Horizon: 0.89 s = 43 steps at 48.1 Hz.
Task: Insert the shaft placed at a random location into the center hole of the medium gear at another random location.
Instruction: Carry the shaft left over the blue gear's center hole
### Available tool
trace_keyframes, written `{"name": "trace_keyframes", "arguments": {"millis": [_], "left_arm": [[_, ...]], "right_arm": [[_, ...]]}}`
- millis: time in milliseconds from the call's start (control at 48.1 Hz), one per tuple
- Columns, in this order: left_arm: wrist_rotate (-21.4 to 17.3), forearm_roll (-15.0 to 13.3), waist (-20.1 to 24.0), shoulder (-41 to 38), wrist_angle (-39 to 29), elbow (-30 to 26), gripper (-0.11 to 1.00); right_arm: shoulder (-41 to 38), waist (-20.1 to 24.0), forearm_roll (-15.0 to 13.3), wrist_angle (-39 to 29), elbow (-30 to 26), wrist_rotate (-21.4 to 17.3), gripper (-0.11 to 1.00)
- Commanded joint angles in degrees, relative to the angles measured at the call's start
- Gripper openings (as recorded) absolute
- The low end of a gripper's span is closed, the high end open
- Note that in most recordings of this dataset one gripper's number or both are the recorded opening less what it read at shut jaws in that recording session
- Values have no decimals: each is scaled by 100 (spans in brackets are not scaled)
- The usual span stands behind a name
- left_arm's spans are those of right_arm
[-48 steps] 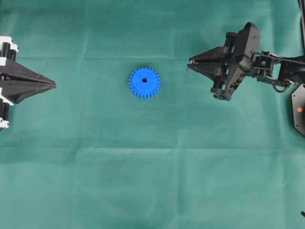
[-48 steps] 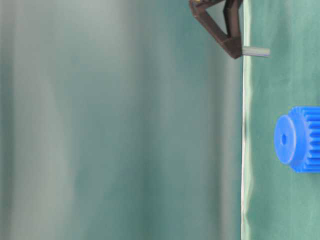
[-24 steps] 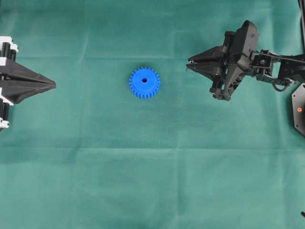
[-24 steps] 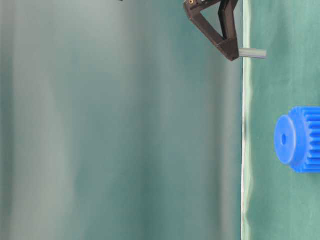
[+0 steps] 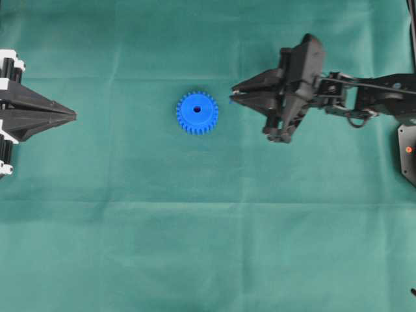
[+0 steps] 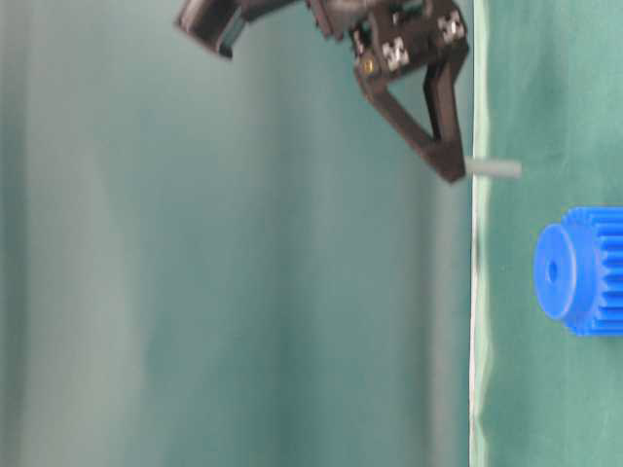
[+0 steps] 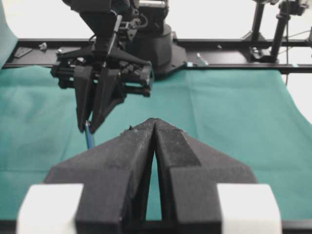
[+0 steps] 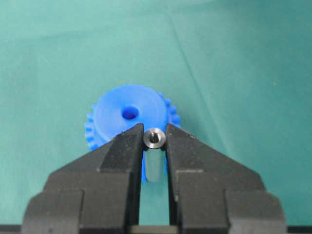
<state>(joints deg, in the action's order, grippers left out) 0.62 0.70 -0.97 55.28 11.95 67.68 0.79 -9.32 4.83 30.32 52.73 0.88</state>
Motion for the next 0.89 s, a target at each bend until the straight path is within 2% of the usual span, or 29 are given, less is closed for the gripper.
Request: {"name": "trace_keyframes", "arguments": {"millis": [0, 457, 873], "left_arm": [[0, 9, -18, -26, 26, -149, 0], [9, 9, -18, -26, 26, -141, 0], [9, 9, -9, -26, 26, -141, 0]], "right_arm": [[-88, 44, -9, -114, -413, 18, 13], [-668, 158, -18, -396, -1310, 44, 13], [-712, 158, -9, -457, -1327, 44, 13]]}}
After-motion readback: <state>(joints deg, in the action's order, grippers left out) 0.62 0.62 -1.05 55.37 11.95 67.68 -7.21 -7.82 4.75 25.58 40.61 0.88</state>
